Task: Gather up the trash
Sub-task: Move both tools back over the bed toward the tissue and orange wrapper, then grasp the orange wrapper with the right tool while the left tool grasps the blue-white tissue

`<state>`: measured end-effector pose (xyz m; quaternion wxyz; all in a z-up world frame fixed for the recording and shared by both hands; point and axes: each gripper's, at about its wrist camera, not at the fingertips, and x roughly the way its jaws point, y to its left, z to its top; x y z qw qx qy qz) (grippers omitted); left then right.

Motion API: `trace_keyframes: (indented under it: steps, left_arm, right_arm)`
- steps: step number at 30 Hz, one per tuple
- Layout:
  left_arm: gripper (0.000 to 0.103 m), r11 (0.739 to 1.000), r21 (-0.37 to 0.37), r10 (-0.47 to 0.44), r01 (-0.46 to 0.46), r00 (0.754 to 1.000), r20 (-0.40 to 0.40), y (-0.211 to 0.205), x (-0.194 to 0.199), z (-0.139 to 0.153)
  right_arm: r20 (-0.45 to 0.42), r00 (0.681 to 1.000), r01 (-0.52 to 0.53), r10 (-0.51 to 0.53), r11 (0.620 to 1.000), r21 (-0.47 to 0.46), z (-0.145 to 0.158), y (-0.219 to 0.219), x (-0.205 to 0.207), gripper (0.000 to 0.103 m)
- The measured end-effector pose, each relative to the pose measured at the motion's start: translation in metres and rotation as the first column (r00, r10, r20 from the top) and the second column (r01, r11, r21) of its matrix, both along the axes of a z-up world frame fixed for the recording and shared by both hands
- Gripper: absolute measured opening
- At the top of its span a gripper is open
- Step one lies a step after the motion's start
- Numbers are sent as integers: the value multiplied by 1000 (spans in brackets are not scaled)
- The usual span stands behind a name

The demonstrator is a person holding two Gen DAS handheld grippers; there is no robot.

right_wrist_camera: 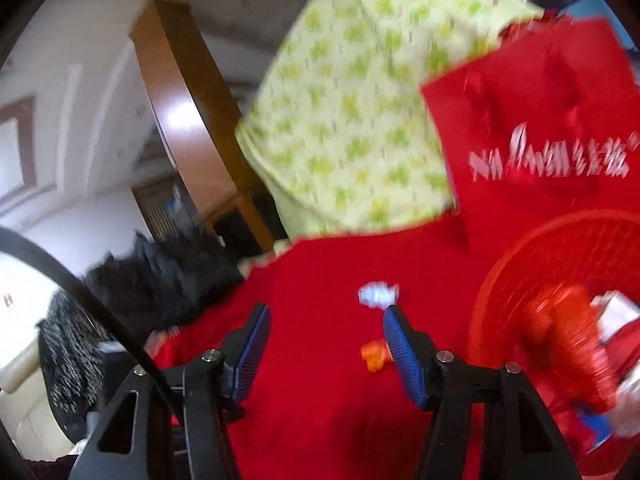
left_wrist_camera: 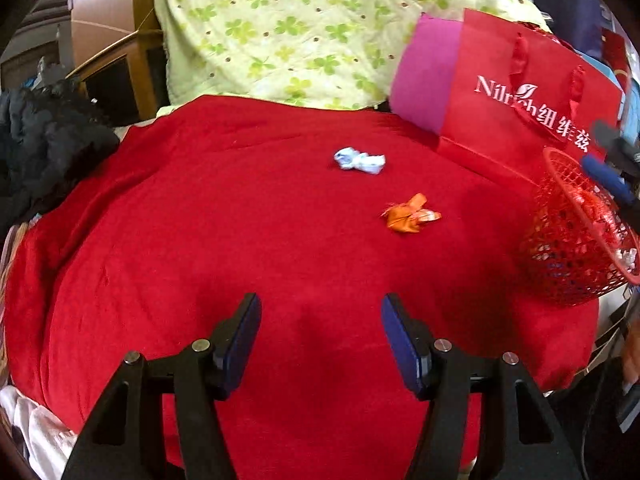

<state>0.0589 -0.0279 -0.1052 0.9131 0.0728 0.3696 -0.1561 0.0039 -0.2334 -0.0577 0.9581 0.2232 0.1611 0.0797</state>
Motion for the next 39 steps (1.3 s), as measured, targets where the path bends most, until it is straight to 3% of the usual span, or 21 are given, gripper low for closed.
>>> trace_keyframes:
  steps: [4, 9, 15, 20, 24, 26, 30, 33, 34, 35, 39]
  left_arm:
    - [63, 1000, -22, 16, -17, 1000, -23, 18, 8, -14]
    - [63, 998, -43, 43, -45, 998, -34, 40, 17, -23]
    - [63, 995, -59, 79, -80, 996, -34, 62, 27, -27]
    - [63, 994, -60, 95, -97, 995, -36, 72, 36, -29]
    - [63, 994, -49, 97, -99, 995, -34, 71, 47, -28]
    - [63, 995, -41, 93, -94, 995, -28, 67, 54, -26]
    - [63, 996, -7, 84, -84, 996, -16, 53, 76, -21]
    - [63, 997, 17, 73, -73, 997, -22, 38, 99, -18]
    - [63, 998, 20, 68, -68, 997, -26, 34, 106, -17]
    - [63, 998, 24, 61, -60, 998, -31, 27, 117, -16]
    - [63, 998, 51, 32, -30, 999, -44, -3, 151, -13]
  right_arm:
    - [-162, 987, -5, 12, 999, 41, -28, 10, 42, 63]
    - [-320, 946, 11, 50, 983, 184, -66, 1, 94, 63]
    - [-476, 877, 101, 57, 949, 299, -109, -8, 153, 63]
    - [-552, 834, 194, 11, 930, 311, -134, -18, 180, 63]
    - [-589, 807, 223, -37, 943, 247, -143, -17, 198, 63]
    - [-591, 806, 210, -40, 952, 222, -144, -15, 205, 62]
    - [-582, 808, 155, -90, 986, 63, -139, 1, 214, 55]
    - [-577, 810, 127, -105, 992, -2, -135, 9, 213, 53]
    - [-574, 812, 115, -102, 993, -13, -133, 10, 212, 51]
    - [-575, 813, 102, -90, 995, -13, -132, 10, 211, 41]
    - [-602, 798, 80, -28, 995, 60, -133, 0, 202, 42]
